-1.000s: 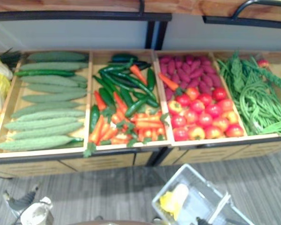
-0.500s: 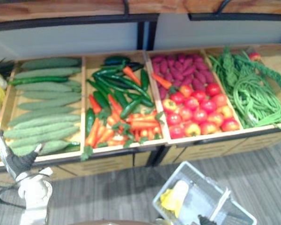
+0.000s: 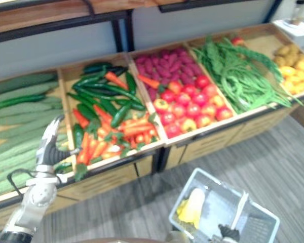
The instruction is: Pick vegetable in the basket
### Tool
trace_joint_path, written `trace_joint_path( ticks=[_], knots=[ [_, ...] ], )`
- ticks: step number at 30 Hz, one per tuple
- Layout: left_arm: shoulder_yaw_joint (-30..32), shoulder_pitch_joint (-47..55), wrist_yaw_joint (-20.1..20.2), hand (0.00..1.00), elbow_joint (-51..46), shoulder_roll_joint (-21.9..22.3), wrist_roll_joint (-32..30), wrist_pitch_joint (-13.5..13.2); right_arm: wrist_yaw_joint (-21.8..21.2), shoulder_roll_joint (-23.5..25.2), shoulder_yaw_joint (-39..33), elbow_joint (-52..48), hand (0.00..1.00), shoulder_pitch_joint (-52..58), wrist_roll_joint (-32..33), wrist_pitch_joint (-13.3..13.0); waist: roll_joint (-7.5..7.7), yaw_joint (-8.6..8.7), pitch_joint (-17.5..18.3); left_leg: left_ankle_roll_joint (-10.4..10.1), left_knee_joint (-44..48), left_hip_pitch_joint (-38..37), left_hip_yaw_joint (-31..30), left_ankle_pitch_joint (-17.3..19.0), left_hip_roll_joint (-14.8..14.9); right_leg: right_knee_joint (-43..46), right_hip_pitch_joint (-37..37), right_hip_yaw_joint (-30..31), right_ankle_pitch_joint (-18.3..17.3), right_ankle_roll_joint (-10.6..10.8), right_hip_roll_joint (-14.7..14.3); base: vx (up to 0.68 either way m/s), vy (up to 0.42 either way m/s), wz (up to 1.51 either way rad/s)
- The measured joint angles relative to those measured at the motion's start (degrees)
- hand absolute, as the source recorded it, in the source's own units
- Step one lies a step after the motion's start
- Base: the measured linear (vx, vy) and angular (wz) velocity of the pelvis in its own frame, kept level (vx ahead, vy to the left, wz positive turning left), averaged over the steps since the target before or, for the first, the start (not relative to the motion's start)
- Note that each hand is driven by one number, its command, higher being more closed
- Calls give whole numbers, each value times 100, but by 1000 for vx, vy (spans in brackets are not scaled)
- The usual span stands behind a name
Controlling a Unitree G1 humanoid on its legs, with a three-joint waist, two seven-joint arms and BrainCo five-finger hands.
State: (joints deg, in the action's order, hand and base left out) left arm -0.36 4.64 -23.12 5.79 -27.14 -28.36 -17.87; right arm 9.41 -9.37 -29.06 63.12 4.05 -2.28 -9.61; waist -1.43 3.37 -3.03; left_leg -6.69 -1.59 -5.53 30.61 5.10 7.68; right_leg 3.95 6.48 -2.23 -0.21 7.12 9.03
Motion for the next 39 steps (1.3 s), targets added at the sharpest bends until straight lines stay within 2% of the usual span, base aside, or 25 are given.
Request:
trace_joint_path(
  ticks=[1,5,7,13,17,24,28,30,39],
  knots=[
    [-107,-117,101,0,234,-105,-8,-34,-12,-39,153,-78,100,-4,-10,-22,-10,101,-8,-6,28,-34,158,52,-2,2,66,206,9,14,-23,-113,-39,-68],
    [-429,-437,259,0,681,-488,-178,-37,-42,-159,477,-217,100,11,-20,-62,-4,157,-27,-42,176,-79,519,167,10,0,243,639,65,105,-104,-115,-60,-60],
    [-629,-674,364,0,841,-586,-207,-53,-82,-194,493,-304,100,18,-23,-66,-7,282,-102,-49,176,-133,593,171,5,-1,246,763,80,102,-128,-113,-81,-35],
    [-1088,-1308,606,0,1353,-814,-250,-36,-119,-205,660,-470,100,87,-154,-67,0,296,-149,-76,117,-193,965,181,3,-42,406,1138,197,107,-260,-40,-50,-30],
    [-1361,-1737,693,0,1576,-812,-447,-8,-119,-198,656,-544,100,123,-178,-65,13,288,-158,-78,73,-190,999,181,21,-48,425,1264,249,72,-295,5,-30,-11],
    [-1707,-2389,775,0,2050,-781,-673,348,-118,-92,643,-663,100,149,-216,-59,128,246,-232,-81,84,-149,913,180,72,11,444,1386,291,50,-312,-1,-40,6],
    [-1816,-2708,786,0,2217,-594,-680,455,-116,-79,600,-731,100,161,-216,-53,160,202,-256,-80,162,57,761,177,89,79,578,1370,295,57,-274,-10,-46,18],
    [-1947,-2940,787,0,2293,-548,-682,488,-113,-80,588,-825,100,162,-216,-44,167,130,-314,-71,189,143,710,160,88,101,649,1356,307,77,-257,-13,-62,12],
    [-2248,-3547,829,0,2523,-408,-839,604,-96,-79,694,-958,100,94,-216,-43,204,109,-471,-59,179,336,480,22,127,144,751,1207,344,136,-230,-12,-56,13]
  ],
)
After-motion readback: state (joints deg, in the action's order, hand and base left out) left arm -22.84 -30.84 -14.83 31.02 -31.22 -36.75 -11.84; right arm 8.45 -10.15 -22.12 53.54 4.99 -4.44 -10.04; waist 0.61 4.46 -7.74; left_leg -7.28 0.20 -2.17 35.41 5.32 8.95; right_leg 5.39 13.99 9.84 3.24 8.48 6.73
